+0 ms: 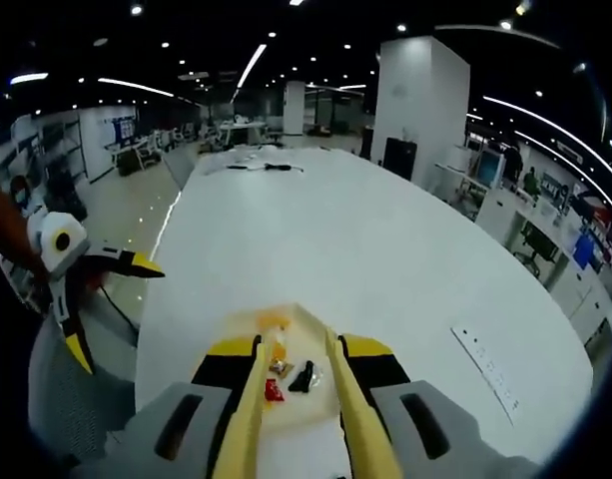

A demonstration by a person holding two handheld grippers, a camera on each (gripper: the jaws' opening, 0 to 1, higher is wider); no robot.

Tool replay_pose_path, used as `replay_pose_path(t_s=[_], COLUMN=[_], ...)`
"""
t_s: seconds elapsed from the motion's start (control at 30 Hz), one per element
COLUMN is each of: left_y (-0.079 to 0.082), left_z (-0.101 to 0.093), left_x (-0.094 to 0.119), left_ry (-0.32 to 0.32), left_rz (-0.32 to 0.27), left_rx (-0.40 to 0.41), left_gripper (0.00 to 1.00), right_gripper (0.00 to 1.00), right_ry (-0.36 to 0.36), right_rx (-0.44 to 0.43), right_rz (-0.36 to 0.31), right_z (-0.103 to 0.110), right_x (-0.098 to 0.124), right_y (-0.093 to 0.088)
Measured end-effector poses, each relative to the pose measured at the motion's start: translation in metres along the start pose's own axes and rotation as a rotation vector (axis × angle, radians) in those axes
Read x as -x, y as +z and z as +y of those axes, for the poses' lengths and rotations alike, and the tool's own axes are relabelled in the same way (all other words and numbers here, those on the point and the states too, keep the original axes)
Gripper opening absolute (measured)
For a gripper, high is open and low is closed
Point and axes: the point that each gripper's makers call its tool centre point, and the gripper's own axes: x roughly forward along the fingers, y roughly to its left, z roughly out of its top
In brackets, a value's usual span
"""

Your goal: Place the target food into the container with the food tongs after gripping and lifting it, then release it inside without dropping or visibly crushing the food.

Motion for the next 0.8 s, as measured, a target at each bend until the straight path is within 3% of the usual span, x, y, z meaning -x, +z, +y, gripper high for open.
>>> replay_pose_path(t_s=[0.53,0.8], left_y=[-0.001,-0.002], left_z=[-0.002,-0.003], left_x=[0.0,-0.001], left_ry=[-0.011,-0.013], left_rz=[0.007,0.013], left_rx=[-0.002,-0.004], left_gripper=[0.95,0.95], right_gripper=[0.3,0.29], right_ry=[-0.037,-0.083], right_rx=[-0.013,-0.032], right_rz=[0.014,0.008], right_z=[-0.011,-0.02], right_x=[0.037,0.062], right_y=[-0.028,-0.054])
